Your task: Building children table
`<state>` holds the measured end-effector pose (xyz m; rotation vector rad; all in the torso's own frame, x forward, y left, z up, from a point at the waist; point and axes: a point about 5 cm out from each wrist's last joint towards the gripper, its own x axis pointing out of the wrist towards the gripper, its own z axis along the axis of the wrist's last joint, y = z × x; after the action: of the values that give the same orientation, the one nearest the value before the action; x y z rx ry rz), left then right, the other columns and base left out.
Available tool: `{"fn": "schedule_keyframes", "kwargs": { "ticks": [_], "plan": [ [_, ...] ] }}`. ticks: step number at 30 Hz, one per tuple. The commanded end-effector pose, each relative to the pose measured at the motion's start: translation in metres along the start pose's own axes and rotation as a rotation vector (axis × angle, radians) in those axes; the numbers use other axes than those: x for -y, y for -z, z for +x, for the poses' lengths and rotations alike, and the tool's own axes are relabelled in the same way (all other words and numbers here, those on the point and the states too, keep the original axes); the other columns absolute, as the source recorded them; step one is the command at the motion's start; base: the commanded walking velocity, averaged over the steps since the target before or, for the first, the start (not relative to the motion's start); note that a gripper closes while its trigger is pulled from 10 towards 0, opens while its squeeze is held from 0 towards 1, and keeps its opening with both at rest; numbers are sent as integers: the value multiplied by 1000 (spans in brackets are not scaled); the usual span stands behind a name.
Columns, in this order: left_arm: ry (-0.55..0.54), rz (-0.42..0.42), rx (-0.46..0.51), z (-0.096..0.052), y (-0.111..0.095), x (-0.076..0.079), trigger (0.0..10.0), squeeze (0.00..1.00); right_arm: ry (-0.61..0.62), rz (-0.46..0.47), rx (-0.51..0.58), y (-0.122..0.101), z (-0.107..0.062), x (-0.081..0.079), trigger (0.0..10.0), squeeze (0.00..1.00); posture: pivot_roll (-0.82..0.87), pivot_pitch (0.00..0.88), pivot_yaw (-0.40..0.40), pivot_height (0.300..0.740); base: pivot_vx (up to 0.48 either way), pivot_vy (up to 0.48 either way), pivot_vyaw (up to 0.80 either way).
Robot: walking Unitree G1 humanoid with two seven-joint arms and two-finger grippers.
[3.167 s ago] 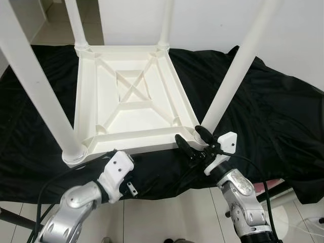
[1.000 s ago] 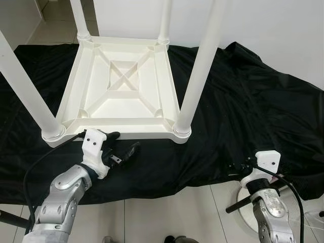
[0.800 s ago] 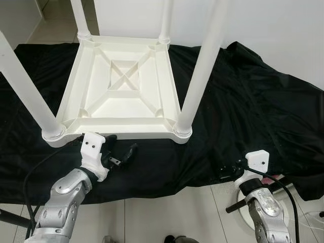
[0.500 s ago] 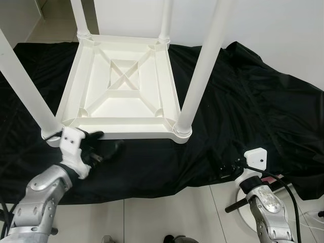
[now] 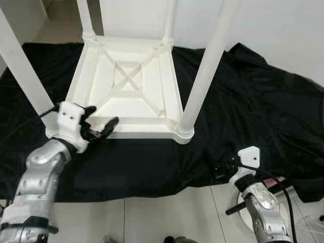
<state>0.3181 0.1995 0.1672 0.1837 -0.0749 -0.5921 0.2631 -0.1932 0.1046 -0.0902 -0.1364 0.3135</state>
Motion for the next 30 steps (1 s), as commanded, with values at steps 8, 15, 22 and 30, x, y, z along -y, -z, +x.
{"fn": "schedule_keyframes", "kwargs": {
  "ticks": [8,15,22,30],
  "plan": [
    [267,33,-85,23,16,19,10000,0,-5,-11,-11,5,3,1,10000,0,-11,76,-47,740,0,0,0],
    [352,60,-144,28,23,18,10000,0,10,-20,-10,5,3,4,10000,0,-21,81,-30,740,0,0,0],
    [441,91,-205,28,28,18,10000,0,11,-33,-13,6,5,5,10000,0,-25,92,-16,740,0,0,0],
    [449,176,-268,32,35,16,10000,0,9,-43,-16,7,7,6,10000,0,-26,99,-11,740,0,0,0]
  ]
}}
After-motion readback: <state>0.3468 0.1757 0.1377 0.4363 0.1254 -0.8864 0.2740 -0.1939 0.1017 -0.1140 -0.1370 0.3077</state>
